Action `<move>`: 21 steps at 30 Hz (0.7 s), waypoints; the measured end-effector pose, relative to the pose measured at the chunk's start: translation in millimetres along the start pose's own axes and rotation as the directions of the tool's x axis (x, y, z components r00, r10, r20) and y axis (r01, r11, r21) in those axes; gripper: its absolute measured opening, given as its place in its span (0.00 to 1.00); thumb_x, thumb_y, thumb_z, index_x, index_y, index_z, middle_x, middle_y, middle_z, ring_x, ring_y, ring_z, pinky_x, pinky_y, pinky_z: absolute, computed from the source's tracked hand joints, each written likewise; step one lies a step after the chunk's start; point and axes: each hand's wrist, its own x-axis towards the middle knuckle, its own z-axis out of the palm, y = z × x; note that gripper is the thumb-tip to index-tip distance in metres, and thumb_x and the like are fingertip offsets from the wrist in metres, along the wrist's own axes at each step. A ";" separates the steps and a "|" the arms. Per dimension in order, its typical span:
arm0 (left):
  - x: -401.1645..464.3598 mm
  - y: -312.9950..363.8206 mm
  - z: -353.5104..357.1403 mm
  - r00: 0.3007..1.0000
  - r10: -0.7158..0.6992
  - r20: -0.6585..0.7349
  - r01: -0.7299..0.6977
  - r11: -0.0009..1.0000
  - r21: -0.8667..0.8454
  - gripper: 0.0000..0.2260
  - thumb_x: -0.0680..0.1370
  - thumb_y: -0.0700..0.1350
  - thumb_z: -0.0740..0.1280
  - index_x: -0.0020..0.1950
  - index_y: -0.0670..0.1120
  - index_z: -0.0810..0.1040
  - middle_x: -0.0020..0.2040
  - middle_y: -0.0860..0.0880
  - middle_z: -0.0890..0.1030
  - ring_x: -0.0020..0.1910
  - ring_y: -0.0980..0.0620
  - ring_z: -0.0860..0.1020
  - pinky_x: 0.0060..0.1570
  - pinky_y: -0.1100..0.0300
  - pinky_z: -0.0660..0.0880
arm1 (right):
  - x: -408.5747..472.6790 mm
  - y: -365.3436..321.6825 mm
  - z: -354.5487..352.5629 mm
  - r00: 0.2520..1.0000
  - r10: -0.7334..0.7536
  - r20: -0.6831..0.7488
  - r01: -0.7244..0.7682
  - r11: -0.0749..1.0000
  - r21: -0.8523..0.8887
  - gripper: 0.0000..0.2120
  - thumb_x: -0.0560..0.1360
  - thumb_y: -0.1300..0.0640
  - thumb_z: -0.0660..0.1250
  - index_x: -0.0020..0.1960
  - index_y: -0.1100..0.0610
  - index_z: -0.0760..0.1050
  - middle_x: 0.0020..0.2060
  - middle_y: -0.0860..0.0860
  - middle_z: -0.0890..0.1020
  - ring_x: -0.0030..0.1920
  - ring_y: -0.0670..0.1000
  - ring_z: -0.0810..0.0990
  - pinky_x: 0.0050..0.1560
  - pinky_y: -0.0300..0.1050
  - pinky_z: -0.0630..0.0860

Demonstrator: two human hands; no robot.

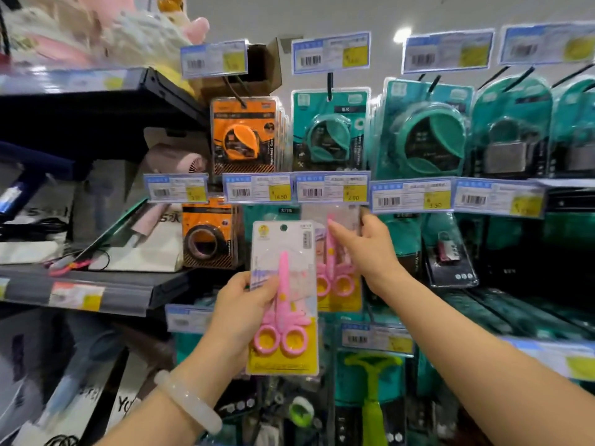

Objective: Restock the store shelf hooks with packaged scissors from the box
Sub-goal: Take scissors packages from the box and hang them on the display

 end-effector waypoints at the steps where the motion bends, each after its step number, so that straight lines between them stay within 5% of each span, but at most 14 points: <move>1: -0.2 0.3 -0.4 1.000 -0.008 0.008 0.008 1.000 -0.010 0.02 0.76 0.38 0.66 0.47 0.42 0.75 0.40 0.44 0.83 0.30 0.52 0.82 0.29 0.59 0.79 | 0.4 0.5 2.0 1.000 -0.007 0.006 0.007 1.000 -0.008 0.08 0.75 0.64 0.66 0.52 0.56 0.74 0.46 0.52 0.82 0.44 0.47 0.83 0.49 0.41 0.80; 5: -3.0 1.4 -1.4 0.999 -0.037 0.031 0.039 0.998 -0.040 0.02 0.76 0.38 0.66 0.47 0.41 0.75 0.37 0.46 0.84 0.29 0.51 0.83 0.26 0.60 0.78 | 0.1 5.2 3.1 1.000 -0.014 -0.009 0.014 1.000 0.013 0.09 0.75 0.64 0.66 0.53 0.54 0.74 0.45 0.50 0.82 0.47 0.51 0.82 0.52 0.45 0.80; 13: -7.3 4.2 -10.8 0.999 -0.049 0.016 0.049 0.999 -0.009 0.03 0.77 0.38 0.65 0.50 0.41 0.74 0.46 0.42 0.83 0.35 0.49 0.83 0.31 0.57 0.80 | -2.8 4.0 8.4 0.998 0.046 -0.052 -0.041 0.995 0.092 0.07 0.74 0.63 0.67 0.45 0.51 0.74 0.49 0.57 0.83 0.49 0.56 0.83 0.54 0.57 0.79; 21: -16.5 6.0 -8.6 0.997 -0.073 0.030 0.074 0.997 -0.022 0.03 0.76 0.38 0.66 0.49 0.41 0.74 0.43 0.42 0.84 0.32 0.49 0.83 0.28 0.58 0.80 | 0.2 -1.8 -4.8 0.980 0.167 -0.109 -0.147 0.974 0.171 0.06 0.72 0.63 0.71 0.46 0.56 0.75 0.46 0.56 0.83 0.46 0.57 0.83 0.50 0.56 0.80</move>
